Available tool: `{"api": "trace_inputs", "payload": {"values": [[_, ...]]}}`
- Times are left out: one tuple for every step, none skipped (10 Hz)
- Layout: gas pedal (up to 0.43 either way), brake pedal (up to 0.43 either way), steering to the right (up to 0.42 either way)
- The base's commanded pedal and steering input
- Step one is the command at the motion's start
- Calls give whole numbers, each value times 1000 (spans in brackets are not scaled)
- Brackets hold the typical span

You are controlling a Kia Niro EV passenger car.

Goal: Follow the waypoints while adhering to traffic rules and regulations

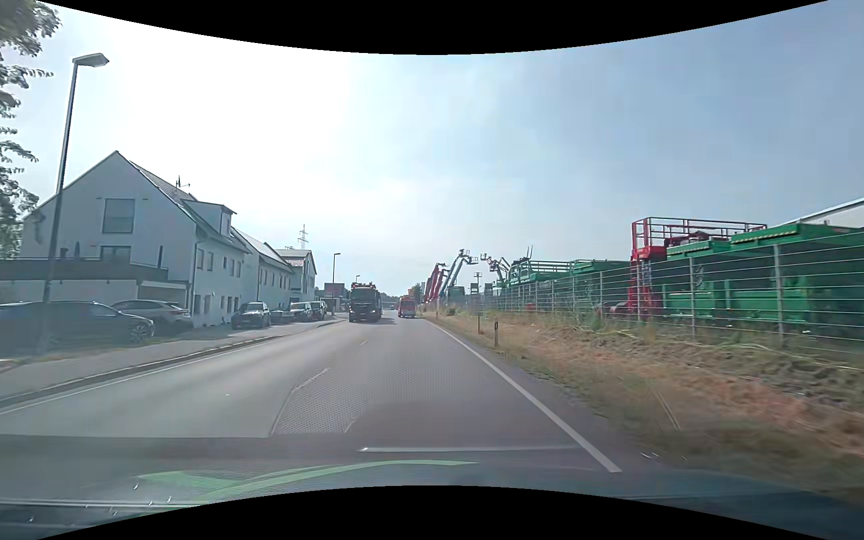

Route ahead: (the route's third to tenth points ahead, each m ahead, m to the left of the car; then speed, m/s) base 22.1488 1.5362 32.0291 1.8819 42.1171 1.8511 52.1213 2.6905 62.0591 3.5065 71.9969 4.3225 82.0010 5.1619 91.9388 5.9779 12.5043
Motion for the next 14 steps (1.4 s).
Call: {"api": "trace_inputs", "payload": {"values": [[130, 0, -8], [130, 0, -8], [130, 0, -7], [130, 0, -7], [130, 0, -7], [130, 0, -8], [130, 0, -7], [118, 0, -7], [118, 0, -8], [118, 0, -8], [118, 0, -8], [118, 0, -8], [118, 0, -9], [118, 0, -9]]}}
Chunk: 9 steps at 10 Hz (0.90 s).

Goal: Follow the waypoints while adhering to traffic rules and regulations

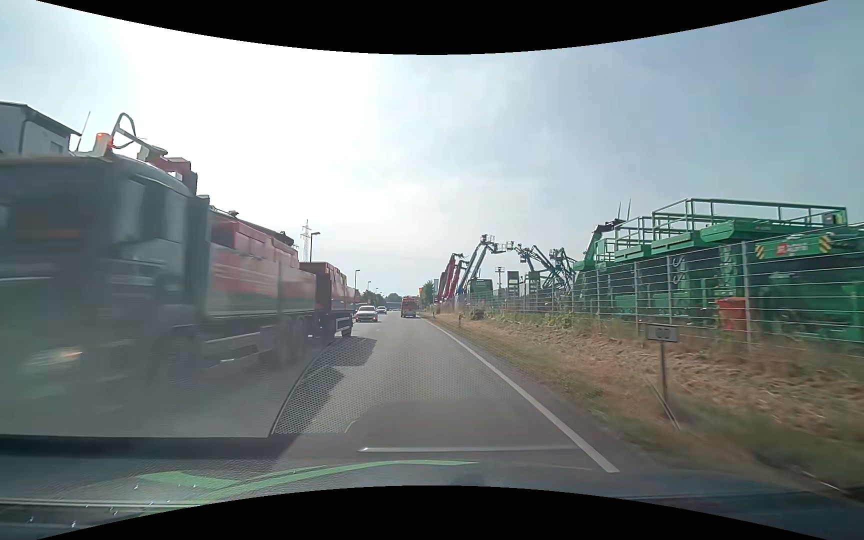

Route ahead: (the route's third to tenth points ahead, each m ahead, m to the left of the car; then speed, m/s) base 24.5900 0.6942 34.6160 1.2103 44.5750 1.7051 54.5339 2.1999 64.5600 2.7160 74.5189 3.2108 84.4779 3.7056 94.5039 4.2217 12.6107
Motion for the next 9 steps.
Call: {"api": "trace_inputs", "payload": {"values": [[118, 0, -9], [110, 0, -8], [110, 0, -9], [98, 0, -9], [98, 0, -8], [98, 0, -9], [98, 0, -9], [98, 0, -9], [98, 0, -8]]}}
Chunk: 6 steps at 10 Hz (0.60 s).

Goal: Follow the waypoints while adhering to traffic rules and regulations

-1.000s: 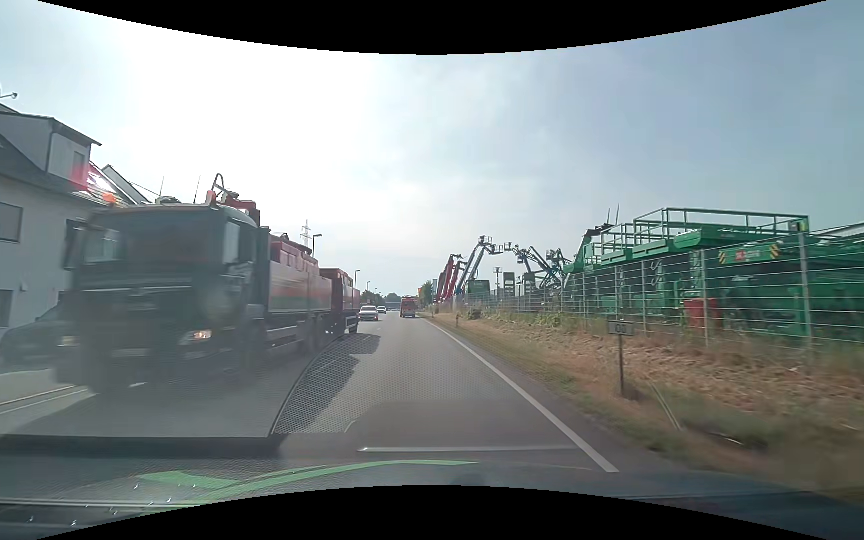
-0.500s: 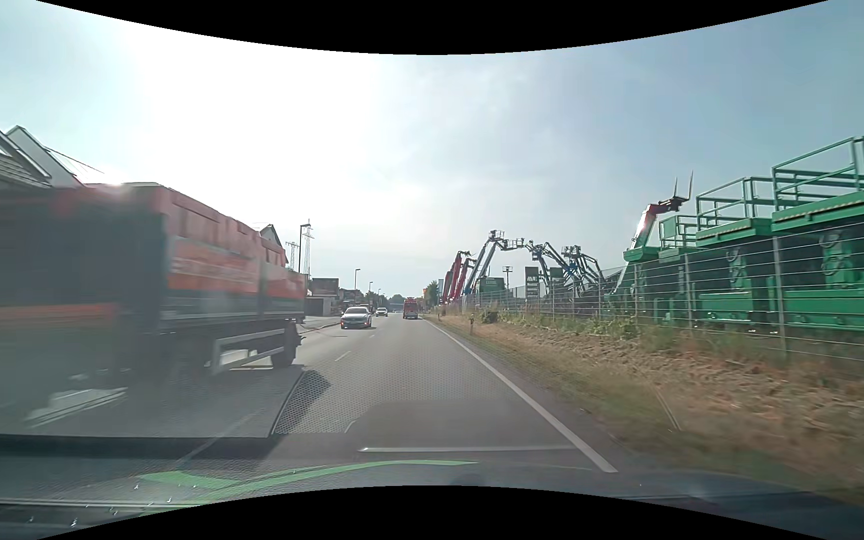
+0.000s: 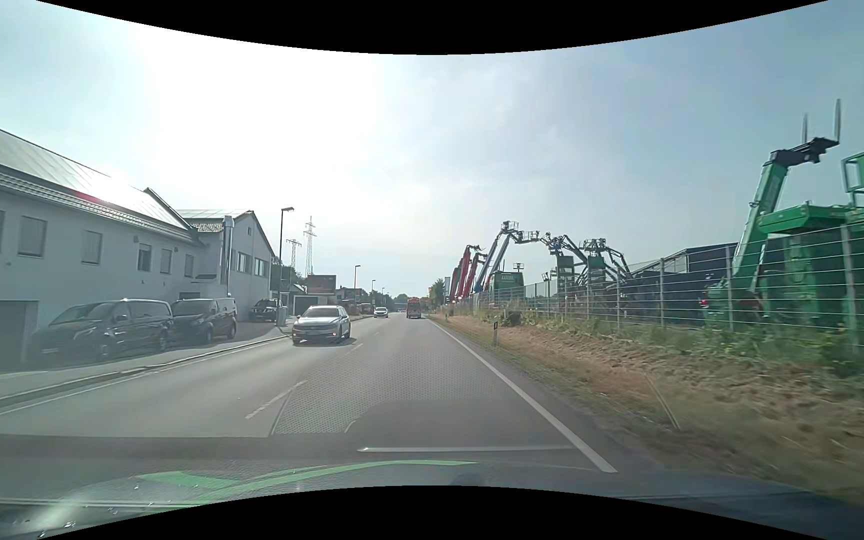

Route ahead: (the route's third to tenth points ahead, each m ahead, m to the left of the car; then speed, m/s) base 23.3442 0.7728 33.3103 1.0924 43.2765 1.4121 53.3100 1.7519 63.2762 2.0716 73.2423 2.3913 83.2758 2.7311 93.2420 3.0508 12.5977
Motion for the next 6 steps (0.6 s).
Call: {"api": "trace_inputs", "payload": {"values": [[98, 0, -9], [98, 0, -9], [87, 0, -8], [87, 0, -8], [87, 0, -8], [87, 0, -8]]}}
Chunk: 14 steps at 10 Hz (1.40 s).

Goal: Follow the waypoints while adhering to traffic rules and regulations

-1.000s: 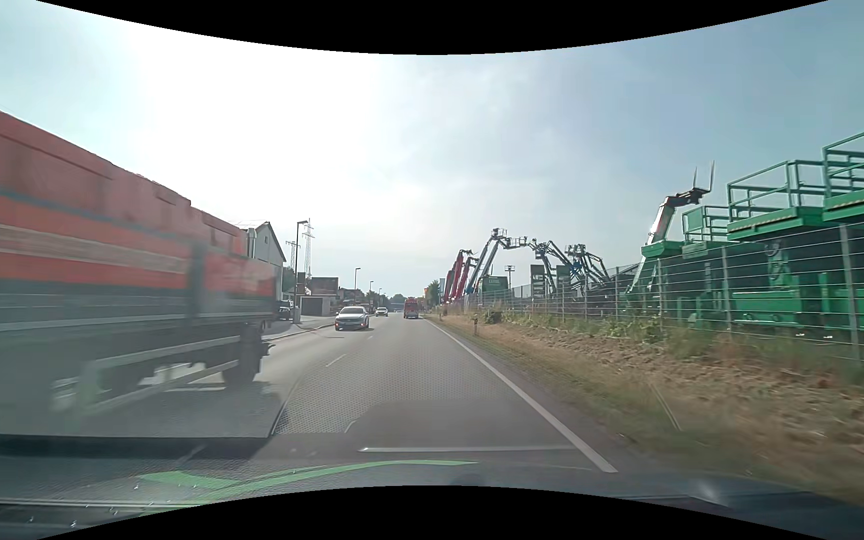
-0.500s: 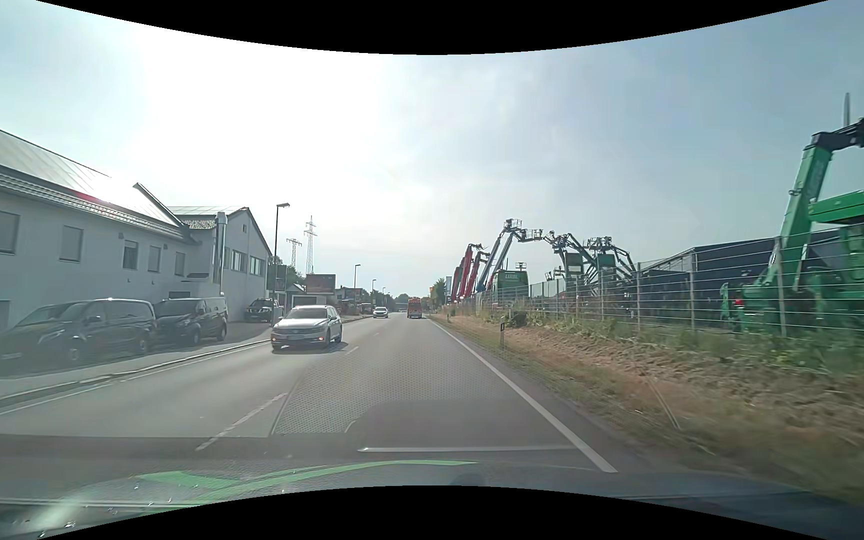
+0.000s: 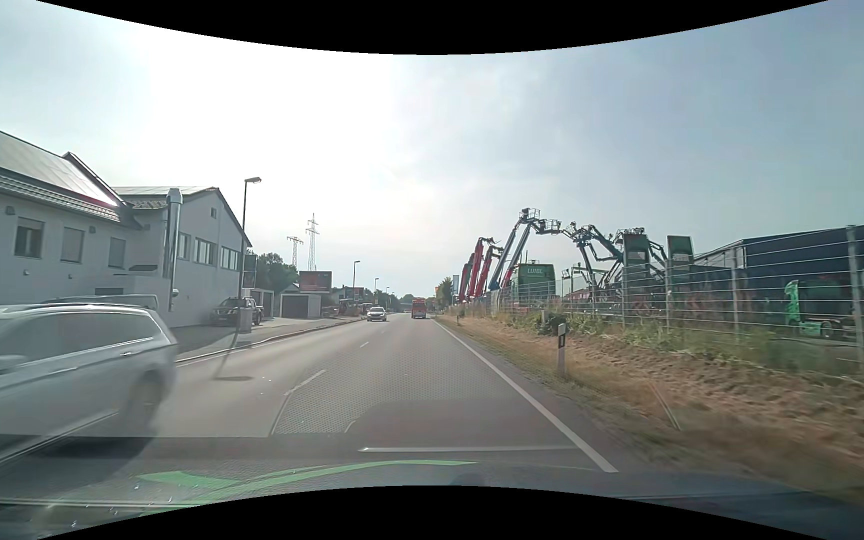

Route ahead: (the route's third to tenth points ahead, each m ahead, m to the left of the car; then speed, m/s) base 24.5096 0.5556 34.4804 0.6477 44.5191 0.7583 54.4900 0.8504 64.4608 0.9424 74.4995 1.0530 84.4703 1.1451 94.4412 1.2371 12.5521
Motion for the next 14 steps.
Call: {"api": "trace_inputs", "payload": {"values": [[87, 0, -8], [87, 0, -8], [87, 0, -8], [87, 0, -8], [87, 0, -8], [87, 0, -8], [87, 0, -8], [87, 0, -7], [87, 0, -8], [87, 0, -7], [87, 0, -6], [87, 0, -5], [87, 0, -4], [87, 0, -1]]}}
